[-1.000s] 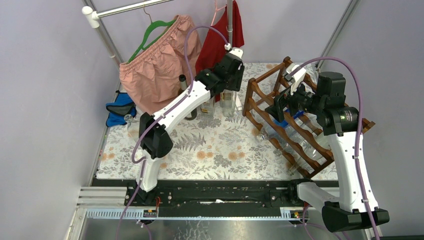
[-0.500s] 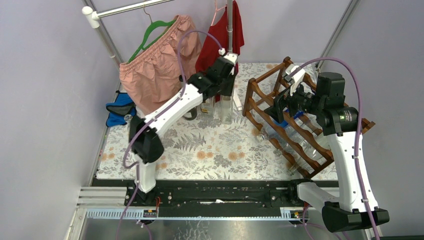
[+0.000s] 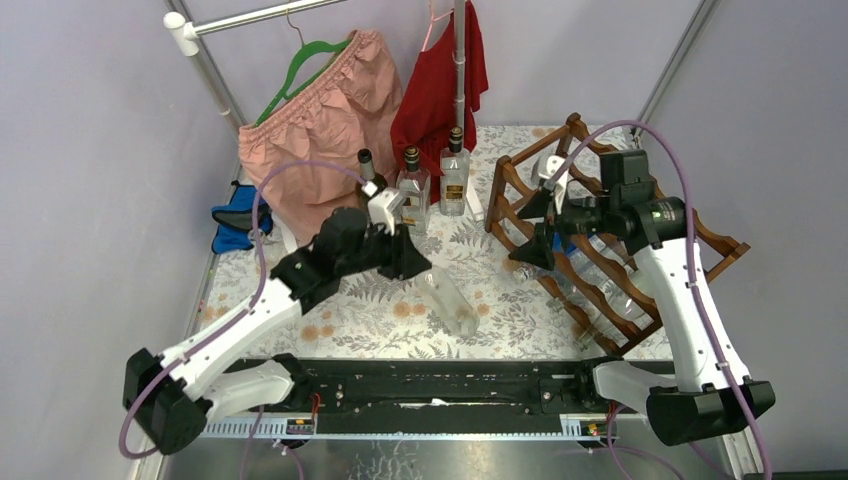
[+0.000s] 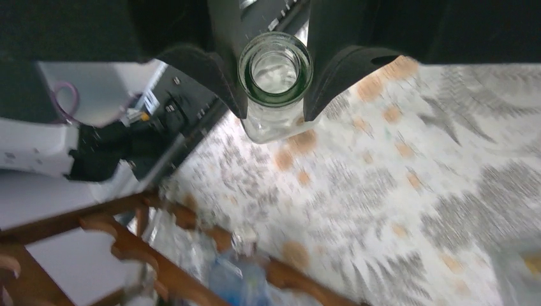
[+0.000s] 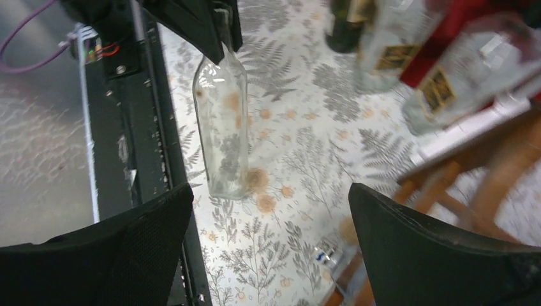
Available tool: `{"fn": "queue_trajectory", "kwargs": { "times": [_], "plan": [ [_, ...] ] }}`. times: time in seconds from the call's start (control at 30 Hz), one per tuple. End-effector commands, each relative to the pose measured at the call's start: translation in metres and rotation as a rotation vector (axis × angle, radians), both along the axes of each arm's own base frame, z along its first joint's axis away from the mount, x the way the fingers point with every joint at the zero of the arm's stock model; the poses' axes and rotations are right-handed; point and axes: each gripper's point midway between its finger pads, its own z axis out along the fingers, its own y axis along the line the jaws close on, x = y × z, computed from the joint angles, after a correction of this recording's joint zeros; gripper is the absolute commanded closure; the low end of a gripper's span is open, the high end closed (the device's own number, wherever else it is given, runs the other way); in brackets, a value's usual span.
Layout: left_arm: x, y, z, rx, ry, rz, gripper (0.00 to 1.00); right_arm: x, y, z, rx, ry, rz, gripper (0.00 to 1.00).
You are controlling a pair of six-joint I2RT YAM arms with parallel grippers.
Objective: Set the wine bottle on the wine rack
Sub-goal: Pick up the wine bottle from the center of the board.
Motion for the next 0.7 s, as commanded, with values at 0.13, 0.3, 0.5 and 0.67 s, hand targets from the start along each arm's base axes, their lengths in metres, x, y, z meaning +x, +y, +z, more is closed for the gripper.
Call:
{"fn": "queue_trajectory", "kwargs": {
  "times": [0.13, 0.3, 0.5, 0.67],
  "plan": [
    [-0.042, 0.006, 0.051, -0.457, -0.092, -0.017, 1.00, -0.033, 0.046, -0.003, -0.016, -0.154, 0.281, 0.00],
    [-0.041, 0.018, 0.044, -0.566, -0.040, 0.088, 1.00, -0.034, 0.068, -0.016, -0.040, -0.153, 0.328, 0.00],
    [-0.041, 0.027, 0.035, -0.566, 0.005, 0.151, 1.00, -0.031, 0.091, -0.035, -0.084, -0.150, 0.330, 0.00],
    [-0.042, 0.036, 0.040, -0.591, -0.006, 0.188, 1.00, -0.023, 0.098, -0.058, -0.121, -0.111, 0.294, 0.00]
  ]
}}
